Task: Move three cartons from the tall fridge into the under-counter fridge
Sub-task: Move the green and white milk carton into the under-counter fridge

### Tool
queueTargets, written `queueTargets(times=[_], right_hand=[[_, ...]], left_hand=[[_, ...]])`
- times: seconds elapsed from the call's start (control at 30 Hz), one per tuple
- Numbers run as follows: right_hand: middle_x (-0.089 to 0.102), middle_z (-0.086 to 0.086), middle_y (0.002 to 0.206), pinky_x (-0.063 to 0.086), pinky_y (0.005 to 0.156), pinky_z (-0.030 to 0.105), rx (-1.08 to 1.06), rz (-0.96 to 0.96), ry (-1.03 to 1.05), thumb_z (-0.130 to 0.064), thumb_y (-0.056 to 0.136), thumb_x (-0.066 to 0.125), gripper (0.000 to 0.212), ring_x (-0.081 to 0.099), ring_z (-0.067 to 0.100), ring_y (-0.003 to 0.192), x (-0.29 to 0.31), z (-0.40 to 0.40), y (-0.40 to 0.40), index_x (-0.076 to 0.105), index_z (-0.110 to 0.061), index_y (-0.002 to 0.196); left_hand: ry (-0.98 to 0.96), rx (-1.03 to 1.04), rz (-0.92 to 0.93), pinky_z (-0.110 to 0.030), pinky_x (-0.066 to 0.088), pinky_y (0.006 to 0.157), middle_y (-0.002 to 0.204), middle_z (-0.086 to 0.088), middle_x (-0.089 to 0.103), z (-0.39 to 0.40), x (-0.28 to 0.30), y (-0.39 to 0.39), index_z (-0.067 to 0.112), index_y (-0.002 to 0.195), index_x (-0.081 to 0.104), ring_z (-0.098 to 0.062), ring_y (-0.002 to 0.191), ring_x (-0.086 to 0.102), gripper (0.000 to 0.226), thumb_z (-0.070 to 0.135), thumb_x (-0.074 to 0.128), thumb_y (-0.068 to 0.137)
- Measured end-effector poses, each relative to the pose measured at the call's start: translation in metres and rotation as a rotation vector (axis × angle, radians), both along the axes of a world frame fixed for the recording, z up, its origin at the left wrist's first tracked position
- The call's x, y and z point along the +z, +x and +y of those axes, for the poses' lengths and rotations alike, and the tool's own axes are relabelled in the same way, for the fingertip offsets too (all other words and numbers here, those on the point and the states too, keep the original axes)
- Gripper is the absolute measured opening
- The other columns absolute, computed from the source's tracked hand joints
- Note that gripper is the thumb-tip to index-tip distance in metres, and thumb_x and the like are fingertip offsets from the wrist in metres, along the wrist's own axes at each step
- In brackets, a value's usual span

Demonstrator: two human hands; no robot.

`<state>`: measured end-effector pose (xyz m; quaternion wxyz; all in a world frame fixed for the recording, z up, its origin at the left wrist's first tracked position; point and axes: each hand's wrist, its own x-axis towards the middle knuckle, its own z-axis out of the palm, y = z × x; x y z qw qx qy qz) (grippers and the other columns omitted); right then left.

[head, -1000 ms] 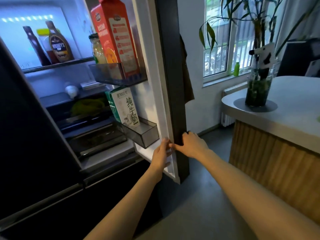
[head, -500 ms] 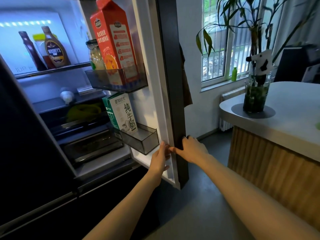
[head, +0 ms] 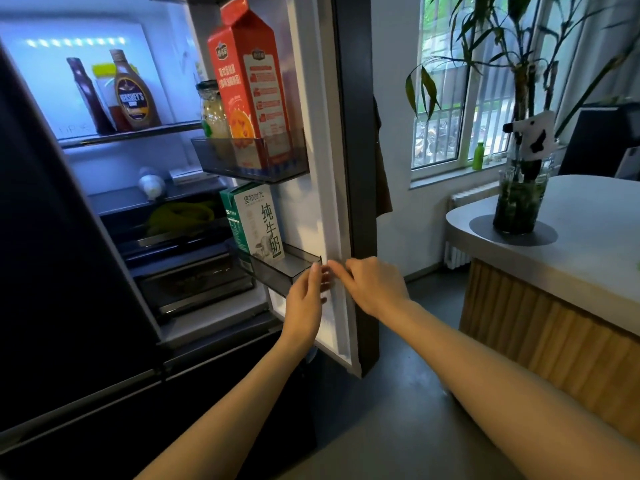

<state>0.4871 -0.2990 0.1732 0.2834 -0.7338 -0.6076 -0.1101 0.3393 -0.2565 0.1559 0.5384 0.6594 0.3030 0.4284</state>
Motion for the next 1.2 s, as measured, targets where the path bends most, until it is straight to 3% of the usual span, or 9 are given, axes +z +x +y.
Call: queueTargets(times=[0.17, 0.3, 0.47, 0.63, 0.8, 0.87, 0.97, 1.07, 1.2], right_hand=[[0.051, -0.013, 0.058, 0.044, 0.049, 0.022, 0.131, 0.052, 0.087, -0.071, 0.097, 0.016, 0.059, 0.056, 0.003, 0.051, 0.030, 0.020, -0.030, 0.049, -0.030, 0.070], [0.056, -0.013, 0.064, 0.044, 0.050, 0.023, 0.230, 0.115, 0.109, -0.064, 0.102, 0.029, 0.056, 0.057, 0.004, 0.053, 0.050, 0.048, -0.057, 0.056, -0.025, 0.073], [0.064, 0.002, 0.079, 0.049, 0.059, 0.037, 0.125, 0.066, 0.037, -0.069, 0.101, 0.029, 0.058, 0.061, 0.024, 0.070, 0.066, 0.089, -0.082, 0.052, -0.024, 0.071], [0.055, -0.002, 0.072, 0.036, 0.054, 0.033, 0.032, 0.034, -0.035, -0.071, 0.101, 0.024, 0.059, 0.057, 0.024, 0.069, 0.074, 0.127, -0.091, 0.046, -0.026, 0.070], [0.066, 0.008, 0.109, 0.057, 0.075, 0.043, -0.018, 0.065, -0.072, -0.064, 0.103, 0.029, 0.056, 0.065, 0.028, 0.093, 0.082, 0.160, -0.096, 0.057, -0.016, 0.113], [0.067, 0.007, 0.112, 0.058, 0.076, 0.044, -0.060, 0.116, -0.065, -0.061, 0.103, 0.034, 0.053, 0.067, 0.027, 0.096, 0.085, 0.170, -0.099, 0.052, -0.016, 0.124], [0.068, 0.009, 0.108, 0.058, 0.079, 0.047, -0.087, 0.273, -0.098, -0.051, 0.106, 0.037, 0.042, 0.067, 0.027, 0.095, 0.087, 0.183, -0.100, 0.050, -0.015, 0.124], [0.066, 0.016, 0.114, 0.057, 0.090, 0.049, -0.088, 0.402, -0.155, -0.031, 0.108, 0.040, 0.030, 0.066, 0.032, 0.103, 0.091, 0.194, -0.097, 0.052, -0.008, 0.123], [0.061, 0.016, 0.127, 0.047, 0.085, 0.039, -0.101, 0.531, -0.160, -0.022, 0.105, 0.042, 0.033, 0.060, 0.029, 0.109, 0.093, 0.198, -0.090, 0.050, -0.010, 0.135]], left_hand=[[0.084, 0.094, -0.091, -0.022, 0.059, 0.073, 0.101, 0.001, 0.078, 0.023, 0.026, -0.032, 0.019, 0.114, 0.070, -0.013, 0.092, 0.075, 0.038, 0.040, 0.039, 0.110], [0.101, 0.165, -0.139, -0.028, 0.058, 0.059, 0.087, -0.002, 0.076, 0.049, 0.042, -0.054, 0.019, 0.106, 0.070, -0.020, 0.074, 0.072, 0.034, 0.034, 0.041, 0.111], [0.162, 0.299, -0.060, -0.038, 0.059, 0.082, 0.103, -0.007, 0.074, 0.096, 0.057, -0.082, 0.009, 0.117, 0.069, -0.022, 0.097, 0.071, 0.028, 0.028, 0.050, 0.108], [0.283, 0.350, 0.049, -0.040, 0.061, 0.092, 0.110, 0.000, 0.070, 0.140, 0.064, -0.101, 0.015, 0.120, 0.066, -0.013, 0.102, 0.069, 0.020, 0.024, 0.063, 0.102], [0.335, 0.389, 0.222, -0.005, 0.046, 0.081, 0.135, 0.000, 0.049, 0.183, 0.070, -0.100, 0.016, 0.142, 0.051, 0.000, 0.107, 0.054, 0.058, 0.026, 0.077, 0.092], [0.361, 0.389, 0.277, -0.012, 0.043, 0.092, 0.143, -0.003, 0.049, 0.195, 0.068, -0.096, 0.016, 0.148, 0.046, -0.010, 0.123, 0.054, 0.068, 0.031, 0.078, 0.090], [0.339, 0.343, 0.295, -0.038, 0.053, 0.104, 0.147, -0.005, 0.052, 0.207, 0.068, -0.090, 0.017, 0.151, 0.043, -0.019, 0.130, 0.056, 0.075, 0.035, 0.080, 0.088], [0.321, 0.271, 0.241, -0.046, 0.061, 0.094, 0.139, -0.007, 0.061, 0.213, 0.070, -0.088, 0.016, 0.146, 0.047, -0.021, 0.121, 0.065, 0.069, 0.028, 0.081, 0.087], [0.273, 0.209, 0.183, -0.020, 0.062, 0.071, 0.116, 0.009, 0.064, 0.216, 0.076, -0.092, 0.019, 0.129, 0.051, -0.005, 0.098, 0.064, 0.058, 0.020, 0.085, 0.082]])
